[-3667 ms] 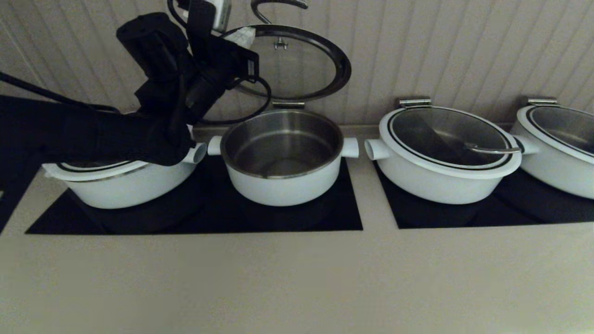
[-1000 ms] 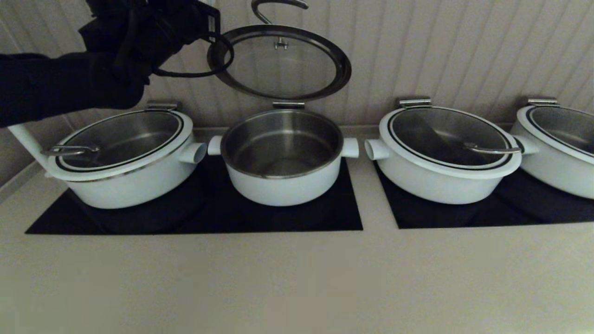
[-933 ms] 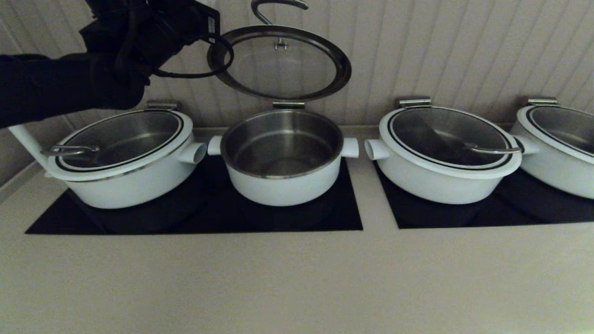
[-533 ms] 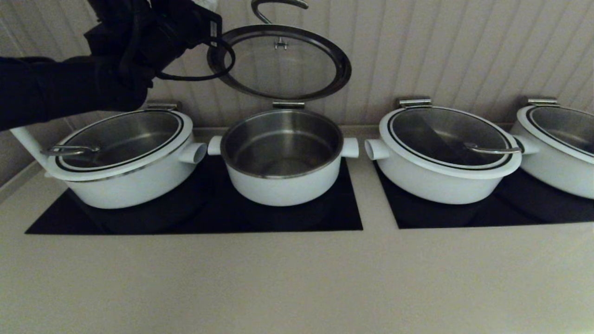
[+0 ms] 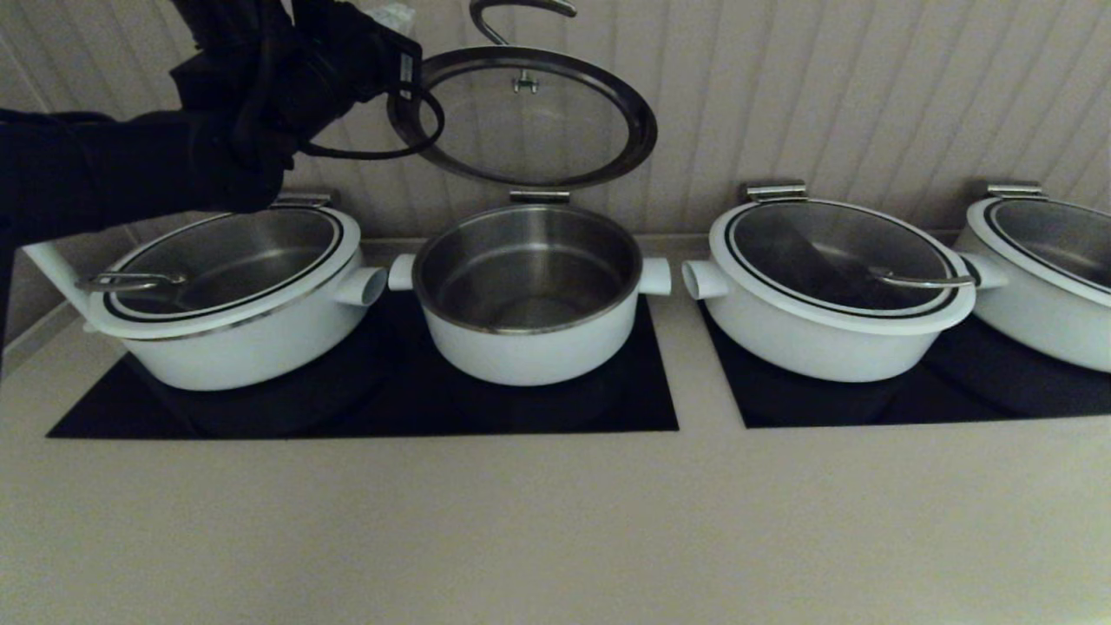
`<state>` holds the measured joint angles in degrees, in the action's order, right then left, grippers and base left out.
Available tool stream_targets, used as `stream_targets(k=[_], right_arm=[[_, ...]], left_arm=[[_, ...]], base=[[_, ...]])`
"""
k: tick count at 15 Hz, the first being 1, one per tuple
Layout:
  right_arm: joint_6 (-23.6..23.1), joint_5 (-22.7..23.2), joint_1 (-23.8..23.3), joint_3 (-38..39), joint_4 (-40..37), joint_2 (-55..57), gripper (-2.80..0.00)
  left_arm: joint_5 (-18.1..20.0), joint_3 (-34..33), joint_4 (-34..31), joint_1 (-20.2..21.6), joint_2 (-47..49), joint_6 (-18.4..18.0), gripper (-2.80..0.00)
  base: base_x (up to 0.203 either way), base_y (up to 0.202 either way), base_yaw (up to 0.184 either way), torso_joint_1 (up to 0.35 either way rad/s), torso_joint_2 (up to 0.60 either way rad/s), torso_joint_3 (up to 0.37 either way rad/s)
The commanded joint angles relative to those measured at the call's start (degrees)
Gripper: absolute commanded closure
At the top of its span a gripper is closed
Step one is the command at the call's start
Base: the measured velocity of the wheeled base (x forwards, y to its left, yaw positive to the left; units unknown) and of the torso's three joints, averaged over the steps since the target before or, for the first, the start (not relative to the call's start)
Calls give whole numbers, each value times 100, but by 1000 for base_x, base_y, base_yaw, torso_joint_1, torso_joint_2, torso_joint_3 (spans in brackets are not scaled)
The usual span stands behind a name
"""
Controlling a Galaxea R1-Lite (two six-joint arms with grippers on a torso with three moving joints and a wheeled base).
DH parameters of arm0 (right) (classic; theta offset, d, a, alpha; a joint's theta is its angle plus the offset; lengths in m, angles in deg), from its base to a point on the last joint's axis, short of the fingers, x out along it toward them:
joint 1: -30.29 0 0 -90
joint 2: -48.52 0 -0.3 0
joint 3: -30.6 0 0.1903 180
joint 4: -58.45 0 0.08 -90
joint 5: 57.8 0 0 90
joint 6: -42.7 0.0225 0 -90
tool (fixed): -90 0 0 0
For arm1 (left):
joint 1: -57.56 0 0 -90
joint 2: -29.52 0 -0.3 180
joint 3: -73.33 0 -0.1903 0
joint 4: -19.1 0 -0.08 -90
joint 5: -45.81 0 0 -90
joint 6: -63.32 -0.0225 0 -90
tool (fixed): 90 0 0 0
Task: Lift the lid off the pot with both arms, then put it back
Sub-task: Close the pot lid
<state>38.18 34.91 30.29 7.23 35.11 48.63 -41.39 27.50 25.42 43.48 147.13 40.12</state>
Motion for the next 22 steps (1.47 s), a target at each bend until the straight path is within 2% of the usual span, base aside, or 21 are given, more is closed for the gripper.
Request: stream_targets(k=[1, 22], right_arm=[[-4, 2, 0, 0, 5, -2, 0], [-4, 1, 0, 0, 6, -2, 0]], left_arm=[[1, -6, 20, -5, 34, -9, 0], [1, -6, 64, -165, 183, -9, 0]], base=[[0, 0, 0, 0, 0, 0], [0, 0, 0, 0, 0, 0]])
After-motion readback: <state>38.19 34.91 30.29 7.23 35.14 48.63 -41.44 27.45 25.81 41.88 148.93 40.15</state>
